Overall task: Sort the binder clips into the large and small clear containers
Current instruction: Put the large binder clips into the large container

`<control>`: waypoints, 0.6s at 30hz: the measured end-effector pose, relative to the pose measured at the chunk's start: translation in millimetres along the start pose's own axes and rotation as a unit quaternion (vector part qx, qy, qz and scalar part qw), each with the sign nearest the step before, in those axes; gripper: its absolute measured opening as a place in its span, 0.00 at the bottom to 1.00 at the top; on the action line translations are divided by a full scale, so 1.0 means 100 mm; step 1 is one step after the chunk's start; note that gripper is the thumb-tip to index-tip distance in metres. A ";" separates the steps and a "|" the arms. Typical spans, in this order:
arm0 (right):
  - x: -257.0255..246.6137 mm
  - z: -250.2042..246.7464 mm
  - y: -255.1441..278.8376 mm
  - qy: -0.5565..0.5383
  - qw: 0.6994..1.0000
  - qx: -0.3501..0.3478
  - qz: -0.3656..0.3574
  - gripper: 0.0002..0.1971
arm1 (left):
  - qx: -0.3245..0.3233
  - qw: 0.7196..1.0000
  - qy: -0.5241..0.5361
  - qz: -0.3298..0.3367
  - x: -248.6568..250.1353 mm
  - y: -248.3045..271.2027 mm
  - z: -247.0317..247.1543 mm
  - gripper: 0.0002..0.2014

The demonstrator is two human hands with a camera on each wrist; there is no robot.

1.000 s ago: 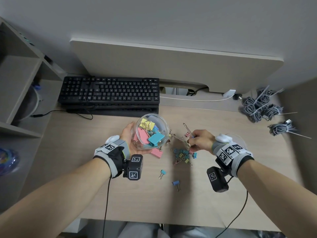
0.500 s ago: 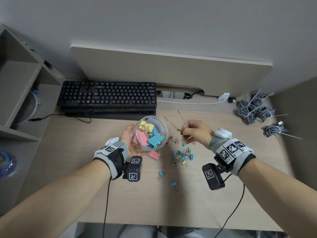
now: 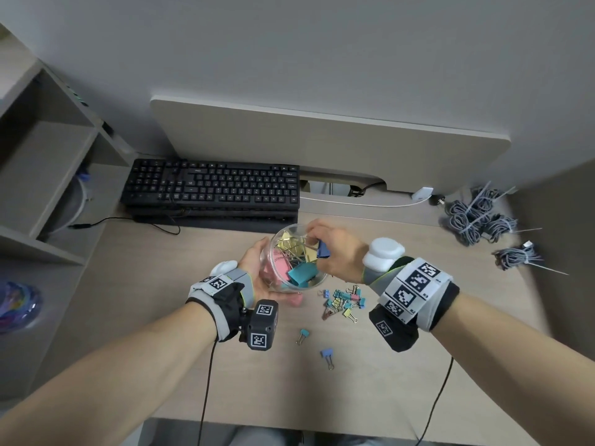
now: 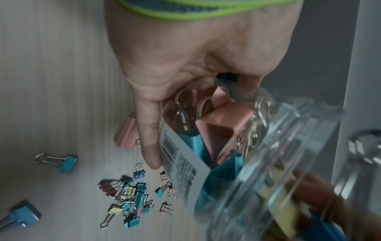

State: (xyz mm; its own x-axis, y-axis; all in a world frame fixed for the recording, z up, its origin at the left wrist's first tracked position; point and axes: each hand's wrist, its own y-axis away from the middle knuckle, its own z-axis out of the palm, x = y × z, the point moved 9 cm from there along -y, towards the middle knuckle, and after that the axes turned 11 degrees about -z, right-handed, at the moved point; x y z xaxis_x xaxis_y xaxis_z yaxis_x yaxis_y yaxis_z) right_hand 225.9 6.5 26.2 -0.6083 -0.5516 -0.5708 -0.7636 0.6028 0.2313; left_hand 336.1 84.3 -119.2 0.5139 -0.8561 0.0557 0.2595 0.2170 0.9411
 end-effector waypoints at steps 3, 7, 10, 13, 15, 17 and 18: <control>-0.09 0.04 -0.04 0.083 0.996 -0.005 -0.018 0.26 | -0.016 1.000 -0.015 0.003 -0.03 0.09 0.09 0.34; -0.10 -0.09 0.00 0.077 0.996 0.037 -0.004 0.26 | -0.016 1.000 -0.019 0.011 -0.03 0.17 0.09 0.34; -0.06 -0.14 0.06 0.111 0.993 0.006 0.026 0.27 | 0.001 1.000 -0.014 0.017 -0.02 0.19 0.05 0.34; -0.02 -0.13 0.07 0.135 0.990 -0.013 0.050 0.26 | 0.009 1.000 -0.013 0.021 -0.01 0.18 0.03 0.35; 0.02 -0.15 0.07 0.097 0.993 0.009 0.066 0.24 | 0.005 1.000 -0.017 0.024 -0.02 0.19 0.04 0.34; 0.01 -0.18 0.08 0.043 0.996 0.032 0.064 0.20 | 0.001 0.999 -0.020 0.028 -0.02 0.21 0.06 0.33; -0.01 -0.20 0.09 0.025 0.997 0.044 0.058 0.18 | 0.001 0.999 -0.018 0.029 -0.02 0.22 0.06 0.33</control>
State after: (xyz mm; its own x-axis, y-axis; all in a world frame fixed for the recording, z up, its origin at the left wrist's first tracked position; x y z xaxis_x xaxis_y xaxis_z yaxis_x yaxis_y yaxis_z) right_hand 215.3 1.1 44.6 -0.7027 -0.5026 -0.5036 -0.6672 0.7114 0.2210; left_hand 336.2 87.9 -97.2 0.4978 -0.8585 0.1231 0.2277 0.2663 0.9366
